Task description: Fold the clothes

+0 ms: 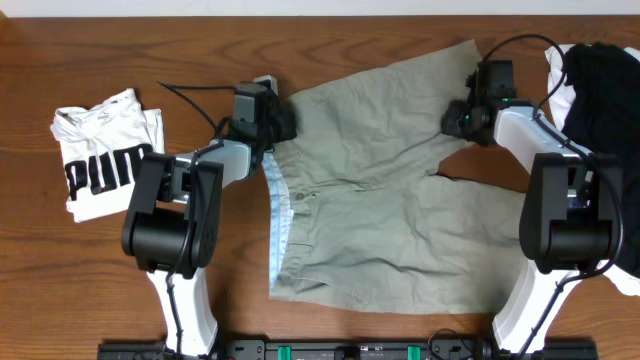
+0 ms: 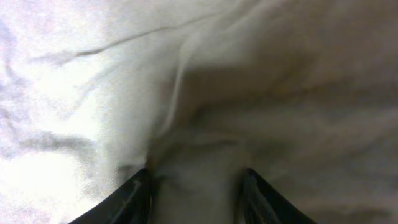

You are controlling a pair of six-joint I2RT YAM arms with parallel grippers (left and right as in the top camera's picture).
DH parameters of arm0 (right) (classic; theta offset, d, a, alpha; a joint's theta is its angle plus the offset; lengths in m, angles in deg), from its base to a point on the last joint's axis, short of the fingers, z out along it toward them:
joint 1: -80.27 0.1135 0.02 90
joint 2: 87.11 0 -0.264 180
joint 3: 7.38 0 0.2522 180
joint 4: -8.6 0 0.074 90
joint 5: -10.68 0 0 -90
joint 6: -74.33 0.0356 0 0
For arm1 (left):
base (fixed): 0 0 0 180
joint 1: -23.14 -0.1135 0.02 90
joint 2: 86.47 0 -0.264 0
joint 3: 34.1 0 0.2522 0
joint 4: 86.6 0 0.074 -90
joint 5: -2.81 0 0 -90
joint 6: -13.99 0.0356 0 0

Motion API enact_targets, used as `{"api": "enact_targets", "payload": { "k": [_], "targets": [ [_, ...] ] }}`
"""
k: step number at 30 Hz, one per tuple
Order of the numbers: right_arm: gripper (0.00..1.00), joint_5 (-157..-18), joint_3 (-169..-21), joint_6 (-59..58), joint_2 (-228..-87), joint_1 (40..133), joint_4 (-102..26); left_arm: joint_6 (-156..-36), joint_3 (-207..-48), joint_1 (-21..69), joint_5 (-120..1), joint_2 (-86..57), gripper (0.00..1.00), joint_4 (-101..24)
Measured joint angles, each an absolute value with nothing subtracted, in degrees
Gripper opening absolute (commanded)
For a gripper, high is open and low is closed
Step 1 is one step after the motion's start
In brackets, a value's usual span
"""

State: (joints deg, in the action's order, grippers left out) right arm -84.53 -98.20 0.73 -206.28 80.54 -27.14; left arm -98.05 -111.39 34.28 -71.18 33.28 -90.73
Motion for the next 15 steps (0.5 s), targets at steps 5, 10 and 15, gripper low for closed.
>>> {"api": "enact_targets", "payload": {
  "k": [5, 10, 15],
  "targets": [
    [0.52, -84.9, -98.1, 0.8, -206.5, 80.9, -25.2, -98.1, -115.8, 32.8, -72.5, 36.1, 0.21, -90.7],
    [0.56, -83.6, -98.1, 0.8, -206.6, 80.9, -24.5, -98.1, -119.9, 30.6, -74.2, 37.3, 0.21, -90.2],
    [0.56, -82.1, -97.9, 1.1, -206.7, 80.4, -23.7, -98.1, -122.8, 28.9, -74.7, 37.3, 0.20, -90.3]
  ]
}}
